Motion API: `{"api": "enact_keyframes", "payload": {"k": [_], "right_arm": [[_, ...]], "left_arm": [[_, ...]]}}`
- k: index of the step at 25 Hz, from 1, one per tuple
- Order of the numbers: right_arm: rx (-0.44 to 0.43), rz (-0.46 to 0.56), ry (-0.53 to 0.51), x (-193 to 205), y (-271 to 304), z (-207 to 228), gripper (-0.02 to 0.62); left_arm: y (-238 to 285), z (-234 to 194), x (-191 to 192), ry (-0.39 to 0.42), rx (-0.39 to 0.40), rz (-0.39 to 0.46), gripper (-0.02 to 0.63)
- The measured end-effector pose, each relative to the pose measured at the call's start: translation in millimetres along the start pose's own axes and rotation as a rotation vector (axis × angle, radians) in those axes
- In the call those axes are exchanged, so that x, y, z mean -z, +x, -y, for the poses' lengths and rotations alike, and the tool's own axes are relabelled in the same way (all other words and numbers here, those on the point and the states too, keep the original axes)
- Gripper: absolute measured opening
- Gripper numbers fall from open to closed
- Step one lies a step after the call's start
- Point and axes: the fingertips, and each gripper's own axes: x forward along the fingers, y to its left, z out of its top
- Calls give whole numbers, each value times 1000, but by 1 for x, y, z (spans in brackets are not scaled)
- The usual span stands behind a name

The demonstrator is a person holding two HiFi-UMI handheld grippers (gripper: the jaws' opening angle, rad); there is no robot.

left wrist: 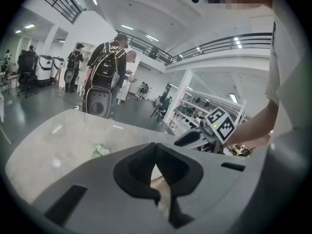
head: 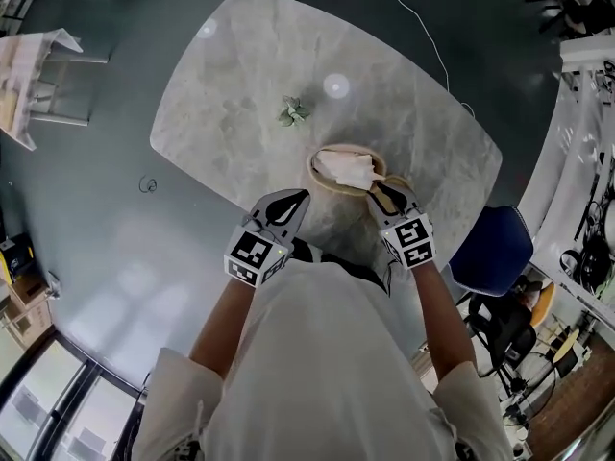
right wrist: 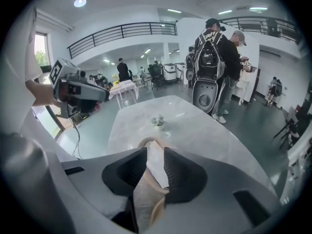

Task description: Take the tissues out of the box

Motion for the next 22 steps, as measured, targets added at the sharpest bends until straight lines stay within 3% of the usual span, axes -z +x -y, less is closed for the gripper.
{"api": "enact_keyframes", "payload": {"k": [15,22], "right_arm": [[-97,-293,-192,61,88,8,183],[-143,-404,-337,87,118,9,202]], "left_arm": [[18,-27,20,-42,-18,-44,9],[13,-37,31,-78,-52,-49,9]]}}
